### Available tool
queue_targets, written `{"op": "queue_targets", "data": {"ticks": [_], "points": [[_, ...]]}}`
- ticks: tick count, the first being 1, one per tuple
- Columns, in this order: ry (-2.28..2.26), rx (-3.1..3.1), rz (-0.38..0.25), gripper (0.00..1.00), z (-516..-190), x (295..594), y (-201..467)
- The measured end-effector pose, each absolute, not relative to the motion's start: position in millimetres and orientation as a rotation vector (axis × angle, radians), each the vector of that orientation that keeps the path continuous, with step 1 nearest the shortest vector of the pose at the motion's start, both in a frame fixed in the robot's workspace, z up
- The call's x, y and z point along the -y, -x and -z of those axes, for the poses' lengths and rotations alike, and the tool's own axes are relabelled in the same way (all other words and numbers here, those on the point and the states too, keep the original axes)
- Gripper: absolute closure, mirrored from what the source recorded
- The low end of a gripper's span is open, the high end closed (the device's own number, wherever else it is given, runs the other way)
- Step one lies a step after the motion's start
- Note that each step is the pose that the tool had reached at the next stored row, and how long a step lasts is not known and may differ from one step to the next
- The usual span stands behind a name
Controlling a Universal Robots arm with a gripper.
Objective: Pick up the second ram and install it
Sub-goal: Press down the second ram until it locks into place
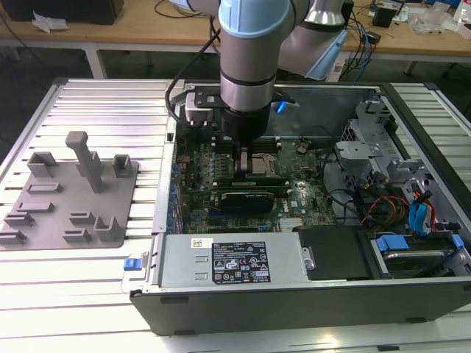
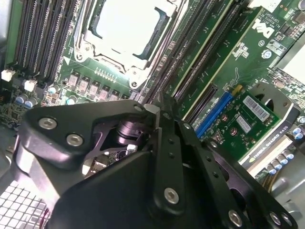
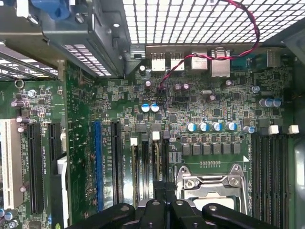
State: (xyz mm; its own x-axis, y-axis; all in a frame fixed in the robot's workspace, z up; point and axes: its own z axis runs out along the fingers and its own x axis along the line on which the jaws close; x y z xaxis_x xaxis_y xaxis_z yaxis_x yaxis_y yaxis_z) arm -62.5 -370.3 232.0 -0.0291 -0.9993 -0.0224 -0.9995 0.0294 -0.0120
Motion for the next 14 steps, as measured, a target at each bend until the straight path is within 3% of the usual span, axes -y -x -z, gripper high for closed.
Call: {"op": "queue_targets", "data": {"ticks": [14], "points": [[2.169, -2.234, -0.014, 0.92, -233.3, 370.0, 62.8]]}}
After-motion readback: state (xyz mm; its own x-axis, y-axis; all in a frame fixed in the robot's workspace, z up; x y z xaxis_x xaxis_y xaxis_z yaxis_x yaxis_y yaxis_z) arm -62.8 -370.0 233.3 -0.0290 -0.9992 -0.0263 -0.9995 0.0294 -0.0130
